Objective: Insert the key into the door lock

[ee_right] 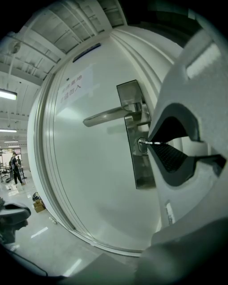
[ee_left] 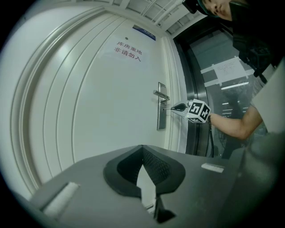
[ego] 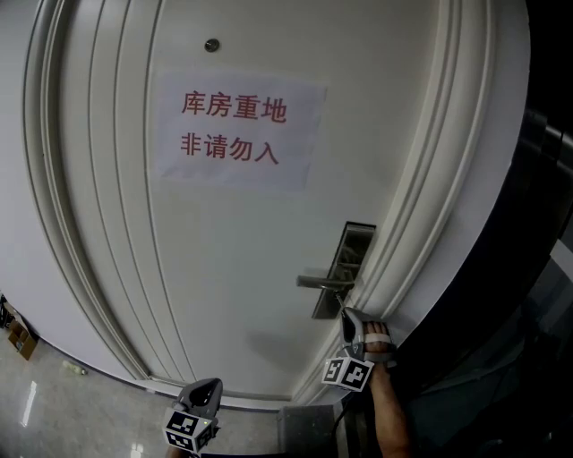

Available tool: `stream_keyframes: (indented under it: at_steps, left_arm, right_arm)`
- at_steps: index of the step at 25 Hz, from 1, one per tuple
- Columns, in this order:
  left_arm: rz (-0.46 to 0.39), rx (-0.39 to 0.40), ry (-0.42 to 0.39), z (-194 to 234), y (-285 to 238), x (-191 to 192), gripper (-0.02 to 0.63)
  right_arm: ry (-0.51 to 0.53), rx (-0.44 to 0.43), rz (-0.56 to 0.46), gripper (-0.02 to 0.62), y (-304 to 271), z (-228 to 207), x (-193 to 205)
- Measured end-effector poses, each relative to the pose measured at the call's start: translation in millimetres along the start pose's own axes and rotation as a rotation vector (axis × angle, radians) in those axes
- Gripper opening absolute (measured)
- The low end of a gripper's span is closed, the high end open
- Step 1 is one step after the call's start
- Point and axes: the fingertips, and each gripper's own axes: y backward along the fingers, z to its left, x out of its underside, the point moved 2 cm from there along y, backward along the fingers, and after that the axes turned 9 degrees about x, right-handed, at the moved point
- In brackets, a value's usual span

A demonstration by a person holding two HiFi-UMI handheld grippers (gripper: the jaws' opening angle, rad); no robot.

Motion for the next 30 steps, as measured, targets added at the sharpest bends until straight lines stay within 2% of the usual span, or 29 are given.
stream_keyframes:
  at_steps: [30]
  left_arm:
    - [0.005,-0.008,0.018,17,-11,5,0.002]
  right_arm:
    - [0.093,-0.051,0.118,0.012,-20,1,-5]
